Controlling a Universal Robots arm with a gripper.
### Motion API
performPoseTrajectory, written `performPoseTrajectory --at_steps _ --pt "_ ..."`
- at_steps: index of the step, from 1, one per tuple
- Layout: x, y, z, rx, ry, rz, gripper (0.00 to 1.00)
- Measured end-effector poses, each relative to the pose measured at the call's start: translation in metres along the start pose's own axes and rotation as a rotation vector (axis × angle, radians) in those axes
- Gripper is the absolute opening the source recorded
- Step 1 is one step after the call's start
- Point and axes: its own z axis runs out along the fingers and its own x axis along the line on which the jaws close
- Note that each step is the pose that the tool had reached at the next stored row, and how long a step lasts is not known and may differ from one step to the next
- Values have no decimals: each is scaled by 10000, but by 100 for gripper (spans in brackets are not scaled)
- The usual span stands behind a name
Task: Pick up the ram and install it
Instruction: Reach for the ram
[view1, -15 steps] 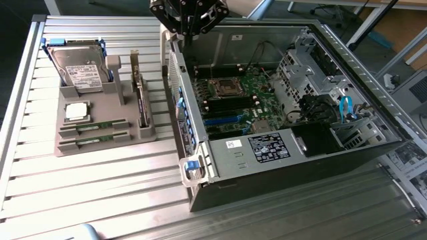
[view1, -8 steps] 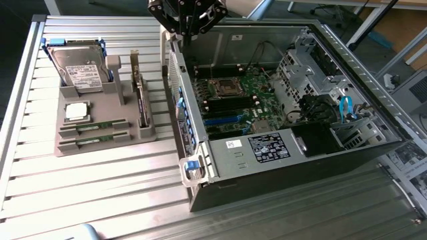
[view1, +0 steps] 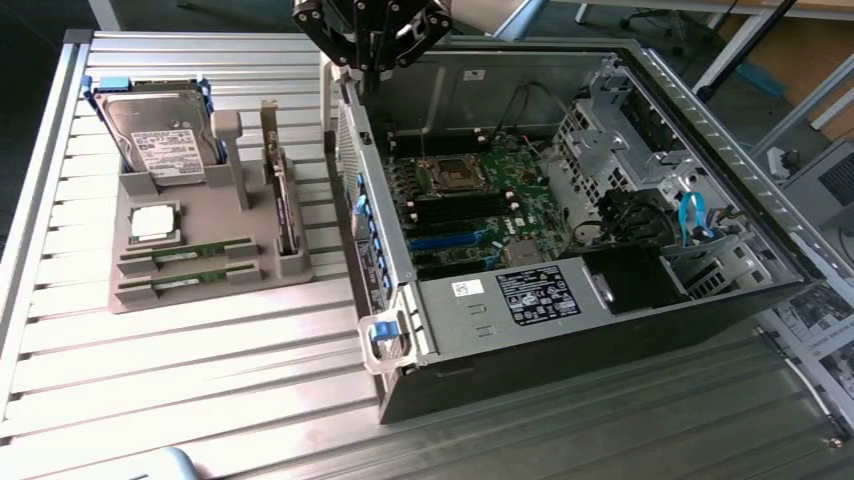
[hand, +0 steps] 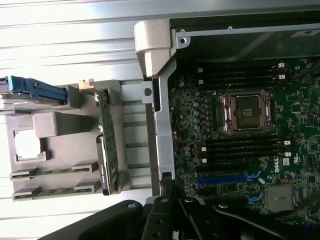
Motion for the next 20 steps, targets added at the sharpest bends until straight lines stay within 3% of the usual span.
performPoseTrajectory --at_steps 20 --pt "73 -5 -2 16 -1 0 10"
